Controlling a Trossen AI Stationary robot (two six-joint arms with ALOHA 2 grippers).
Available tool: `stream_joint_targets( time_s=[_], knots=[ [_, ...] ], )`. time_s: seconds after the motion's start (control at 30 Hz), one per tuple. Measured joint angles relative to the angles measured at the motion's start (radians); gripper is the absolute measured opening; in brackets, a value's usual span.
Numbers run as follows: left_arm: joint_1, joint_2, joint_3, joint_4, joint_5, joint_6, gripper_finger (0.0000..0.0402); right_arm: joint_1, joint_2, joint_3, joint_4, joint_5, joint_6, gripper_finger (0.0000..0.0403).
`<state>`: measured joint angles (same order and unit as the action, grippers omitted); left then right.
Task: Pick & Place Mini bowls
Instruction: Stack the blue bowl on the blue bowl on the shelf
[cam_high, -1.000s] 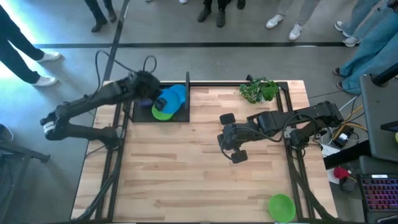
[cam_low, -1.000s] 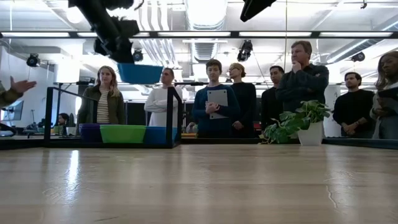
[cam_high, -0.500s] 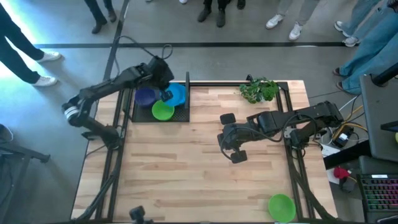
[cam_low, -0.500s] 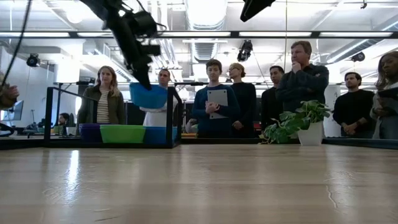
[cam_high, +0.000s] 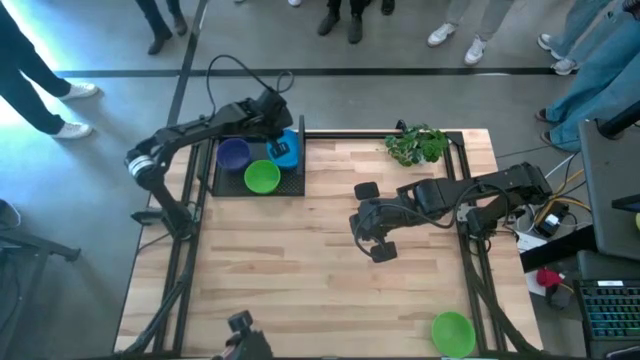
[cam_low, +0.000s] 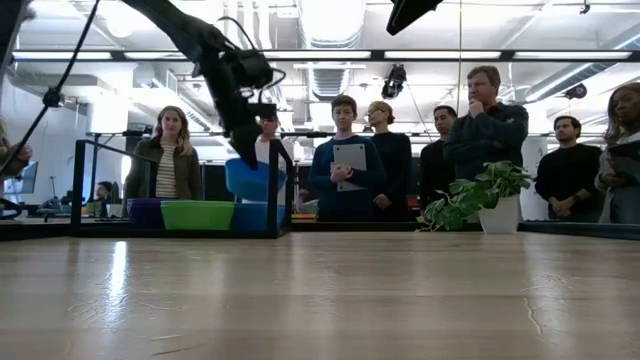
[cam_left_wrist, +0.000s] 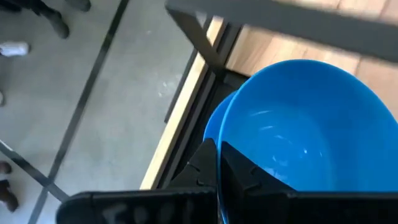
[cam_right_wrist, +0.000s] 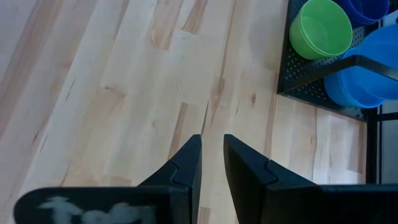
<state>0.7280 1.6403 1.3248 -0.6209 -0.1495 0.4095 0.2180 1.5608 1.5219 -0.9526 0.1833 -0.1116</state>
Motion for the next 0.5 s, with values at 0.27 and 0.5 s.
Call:
stream_joint_targets(
  time_s=[0.27,0.5],
  knots=[
    [0.015,0.052,-0.002,0.035,0.029,-0.019,0.0,0.0,0.0,0.0,0.0,0.0,0.0,0.0063],
    [0.018,0.077,-0.003,0.053,0.029,-0.023,0.0,0.0,0.0,0.0,-0.001,0.0,0.003,0.0063]
  ],
)
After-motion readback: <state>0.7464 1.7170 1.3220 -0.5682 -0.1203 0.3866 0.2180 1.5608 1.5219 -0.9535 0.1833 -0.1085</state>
